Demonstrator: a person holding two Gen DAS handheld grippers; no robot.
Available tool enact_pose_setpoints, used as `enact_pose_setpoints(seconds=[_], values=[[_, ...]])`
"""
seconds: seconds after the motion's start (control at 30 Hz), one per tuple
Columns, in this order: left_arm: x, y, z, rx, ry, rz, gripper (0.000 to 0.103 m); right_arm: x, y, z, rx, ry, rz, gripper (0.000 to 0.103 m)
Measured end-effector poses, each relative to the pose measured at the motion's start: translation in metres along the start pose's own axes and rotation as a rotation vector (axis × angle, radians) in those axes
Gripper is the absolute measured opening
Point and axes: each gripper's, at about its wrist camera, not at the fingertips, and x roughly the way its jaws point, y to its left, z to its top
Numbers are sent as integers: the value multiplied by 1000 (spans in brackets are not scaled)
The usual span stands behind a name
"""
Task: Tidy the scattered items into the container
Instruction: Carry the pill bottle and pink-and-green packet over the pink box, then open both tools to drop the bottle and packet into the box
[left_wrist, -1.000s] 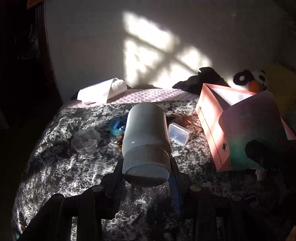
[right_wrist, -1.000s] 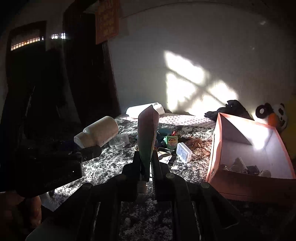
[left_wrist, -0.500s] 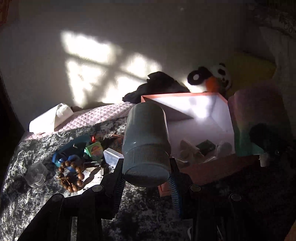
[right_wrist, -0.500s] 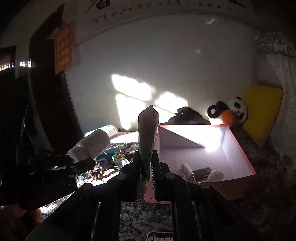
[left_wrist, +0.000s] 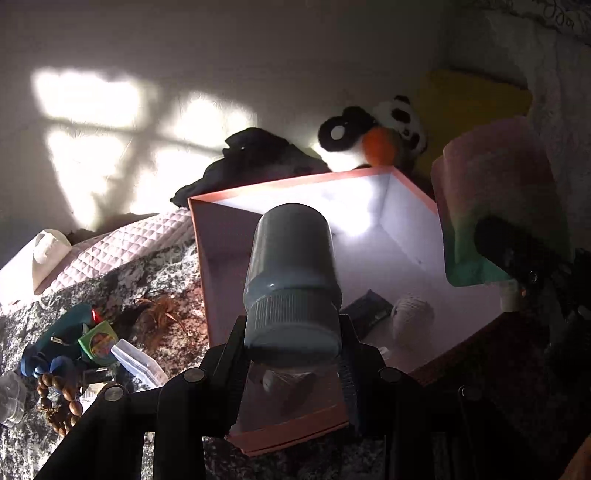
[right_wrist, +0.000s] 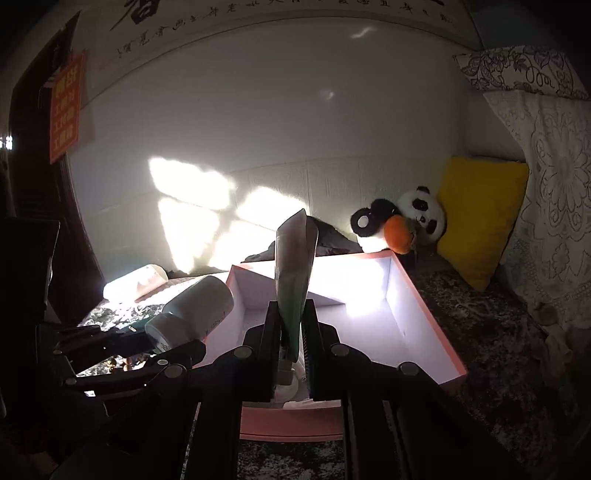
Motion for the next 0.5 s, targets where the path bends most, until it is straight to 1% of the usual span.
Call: enact_pose_setpoints(seconds=[0.17,0.33,0.47,0.5], values=[[36,3,5,-8,35,-2,38,44,-9,3,14,44,-3,11],[66,7,4,-17,70,-8,38,77,-16,0,18,84,-20,11],[77,8,4,-20,84,-37,38,92,-18,0,19,108,-33,12],[75,9,5,-27,72,-34,40,96,-18,-1,11,118,-47,15]])
